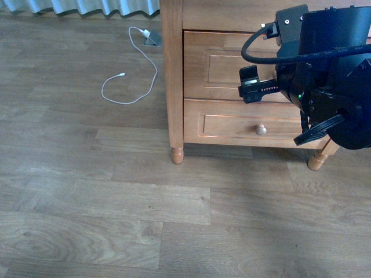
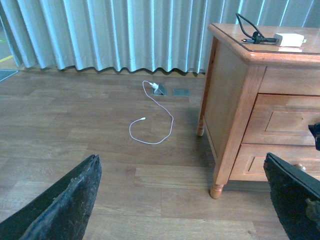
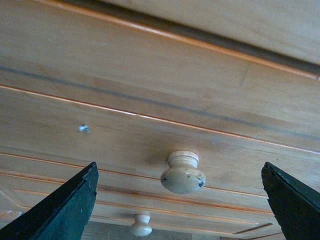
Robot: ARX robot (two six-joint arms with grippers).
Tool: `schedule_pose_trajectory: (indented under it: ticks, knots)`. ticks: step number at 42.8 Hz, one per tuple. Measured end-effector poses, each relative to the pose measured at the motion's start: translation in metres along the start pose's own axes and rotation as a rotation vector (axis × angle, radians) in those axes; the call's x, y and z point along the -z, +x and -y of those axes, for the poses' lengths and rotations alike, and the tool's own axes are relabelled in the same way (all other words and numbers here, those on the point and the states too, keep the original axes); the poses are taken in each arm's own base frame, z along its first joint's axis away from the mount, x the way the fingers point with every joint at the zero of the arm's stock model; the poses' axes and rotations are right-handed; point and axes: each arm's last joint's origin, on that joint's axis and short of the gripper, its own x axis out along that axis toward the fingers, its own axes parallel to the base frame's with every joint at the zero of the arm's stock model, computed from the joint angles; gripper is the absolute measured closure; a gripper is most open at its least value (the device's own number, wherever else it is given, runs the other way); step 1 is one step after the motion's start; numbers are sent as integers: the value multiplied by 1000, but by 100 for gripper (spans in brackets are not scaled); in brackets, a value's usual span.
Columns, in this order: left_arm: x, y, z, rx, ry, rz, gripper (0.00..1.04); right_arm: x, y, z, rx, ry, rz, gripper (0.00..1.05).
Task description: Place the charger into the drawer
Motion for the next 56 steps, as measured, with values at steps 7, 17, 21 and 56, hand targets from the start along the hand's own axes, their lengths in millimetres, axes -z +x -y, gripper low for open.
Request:
schedule_pose_trajectory:
  ticks: [7, 17, 21, 56]
  knots:
    - [0, 0, 0, 0, 0, 0, 6, 5, 8, 3, 12, 3, -8, 8]
    - [0, 0, 0, 0, 0, 0, 6, 4, 13, 3, 16, 8, 1, 8]
    - [0, 0, 0, 0, 0, 0, 6, 4, 14, 3, 16, 8, 2, 8]
    - [0, 0, 0, 0, 0, 0, 6, 7, 17, -4, 18, -4, -2, 67]
